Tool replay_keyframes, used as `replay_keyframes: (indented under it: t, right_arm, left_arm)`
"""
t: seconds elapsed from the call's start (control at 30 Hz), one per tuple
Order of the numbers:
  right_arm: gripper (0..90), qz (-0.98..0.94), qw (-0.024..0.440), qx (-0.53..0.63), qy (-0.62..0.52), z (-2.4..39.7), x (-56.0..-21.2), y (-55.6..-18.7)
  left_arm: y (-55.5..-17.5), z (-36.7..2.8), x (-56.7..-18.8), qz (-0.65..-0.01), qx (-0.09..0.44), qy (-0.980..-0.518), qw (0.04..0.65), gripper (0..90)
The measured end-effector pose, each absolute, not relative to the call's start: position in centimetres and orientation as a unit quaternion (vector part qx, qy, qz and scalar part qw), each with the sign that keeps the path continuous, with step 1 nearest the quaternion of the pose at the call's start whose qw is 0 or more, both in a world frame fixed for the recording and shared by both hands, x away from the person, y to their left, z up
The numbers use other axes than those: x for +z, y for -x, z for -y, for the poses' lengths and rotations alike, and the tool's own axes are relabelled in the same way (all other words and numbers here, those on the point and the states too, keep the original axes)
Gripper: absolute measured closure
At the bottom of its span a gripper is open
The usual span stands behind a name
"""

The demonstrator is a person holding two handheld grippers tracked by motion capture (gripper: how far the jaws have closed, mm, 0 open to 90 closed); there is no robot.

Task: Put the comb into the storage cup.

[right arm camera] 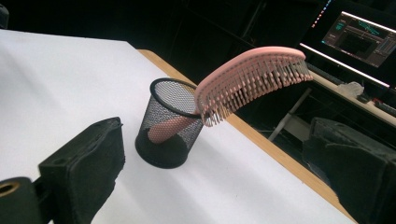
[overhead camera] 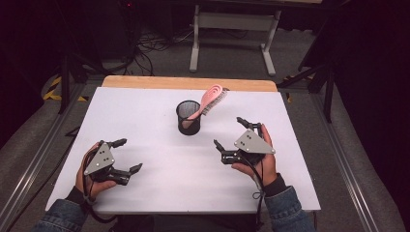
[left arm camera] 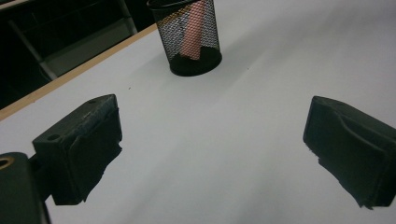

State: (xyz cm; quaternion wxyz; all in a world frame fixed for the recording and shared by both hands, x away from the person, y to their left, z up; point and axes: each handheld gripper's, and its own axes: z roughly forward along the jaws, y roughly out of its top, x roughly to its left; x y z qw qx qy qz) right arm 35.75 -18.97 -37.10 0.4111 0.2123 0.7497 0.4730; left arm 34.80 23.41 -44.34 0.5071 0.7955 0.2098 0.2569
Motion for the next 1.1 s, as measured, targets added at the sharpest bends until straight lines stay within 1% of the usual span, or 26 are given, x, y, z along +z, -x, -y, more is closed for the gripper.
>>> replay_keyframes:
  t: [0.43,1.1]
  right_arm:
    - [5.5,-0.754,0.412,0.465,-0.213,19.5,-38.0,-35.1]
    - [5.9,-0.751,0.421,0.455,-0.226,21.8,-39.4,-34.6]
  left_arm:
    - [-34.8,-23.4,-44.4,-0.209,0.255,-0.798,0.504,5.6]
    - [-34.8,-23.3,-44.4,-0.209,0.256,-0.799,0.503,5.6]
